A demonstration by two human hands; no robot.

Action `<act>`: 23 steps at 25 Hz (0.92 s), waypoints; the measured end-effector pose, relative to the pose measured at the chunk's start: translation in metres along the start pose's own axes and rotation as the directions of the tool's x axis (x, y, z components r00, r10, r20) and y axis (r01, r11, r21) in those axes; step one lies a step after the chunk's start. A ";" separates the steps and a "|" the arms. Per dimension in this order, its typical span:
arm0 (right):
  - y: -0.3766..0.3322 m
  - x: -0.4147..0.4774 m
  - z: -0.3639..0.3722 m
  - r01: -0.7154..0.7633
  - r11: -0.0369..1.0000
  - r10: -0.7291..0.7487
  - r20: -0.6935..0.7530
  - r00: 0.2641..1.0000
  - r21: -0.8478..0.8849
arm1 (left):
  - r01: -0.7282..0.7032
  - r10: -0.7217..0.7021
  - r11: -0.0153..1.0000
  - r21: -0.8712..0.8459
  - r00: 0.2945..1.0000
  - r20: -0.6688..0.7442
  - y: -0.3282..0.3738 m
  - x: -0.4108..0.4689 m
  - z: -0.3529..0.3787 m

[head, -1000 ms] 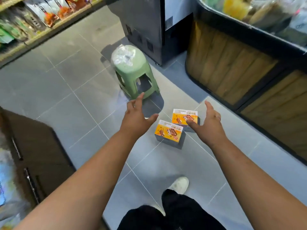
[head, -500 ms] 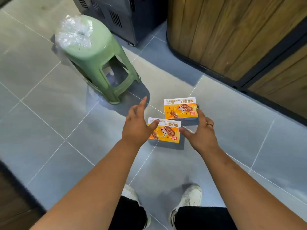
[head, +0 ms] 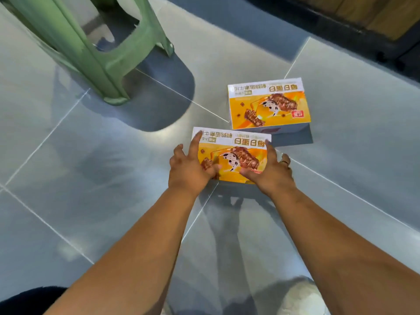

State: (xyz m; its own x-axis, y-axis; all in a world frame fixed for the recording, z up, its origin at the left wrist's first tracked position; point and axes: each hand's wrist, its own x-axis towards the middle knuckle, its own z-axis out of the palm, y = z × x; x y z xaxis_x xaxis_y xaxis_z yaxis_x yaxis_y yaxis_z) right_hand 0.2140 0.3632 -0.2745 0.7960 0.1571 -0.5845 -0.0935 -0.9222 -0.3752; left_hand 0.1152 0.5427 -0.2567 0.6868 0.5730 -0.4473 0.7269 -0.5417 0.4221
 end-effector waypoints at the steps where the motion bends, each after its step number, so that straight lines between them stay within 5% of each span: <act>1: 0.002 0.014 0.015 0.020 1.000 -0.020 -0.007 1.000 0.015 | 0.018 -0.019 1.000 0.003 1.000 0.020 -0.006 0.014 0.013; 5: 0.002 0.040 0.043 0.068 0.995 -0.063 -0.061 0.996 0.069 | 0.004 -0.006 1.000 0.020 0.992 0.127 -0.011 0.047 0.041; 12: -0.004 0.010 0.013 0.035 0.998 -0.032 -0.042 0.999 0.061 | -0.031 0.023 0.995 0.092 0.996 0.086 0.006 0.020 0.016; 23: -0.070 -0.172 -0.199 0.048 0.998 -0.043 -0.152 0.987 0.028 | -0.095 0.095 0.995 0.007 0.995 0.041 0.136 -0.130 -0.181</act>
State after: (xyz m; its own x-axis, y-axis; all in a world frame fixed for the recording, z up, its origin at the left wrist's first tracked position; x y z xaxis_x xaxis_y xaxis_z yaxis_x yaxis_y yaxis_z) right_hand 0.2021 0.3309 -0.0045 0.8809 0.1412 -0.4518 -0.0720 -0.9035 -0.4226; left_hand 0.1248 0.5053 0.0017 0.7521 0.4931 -0.4372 0.6581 -0.5983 0.4572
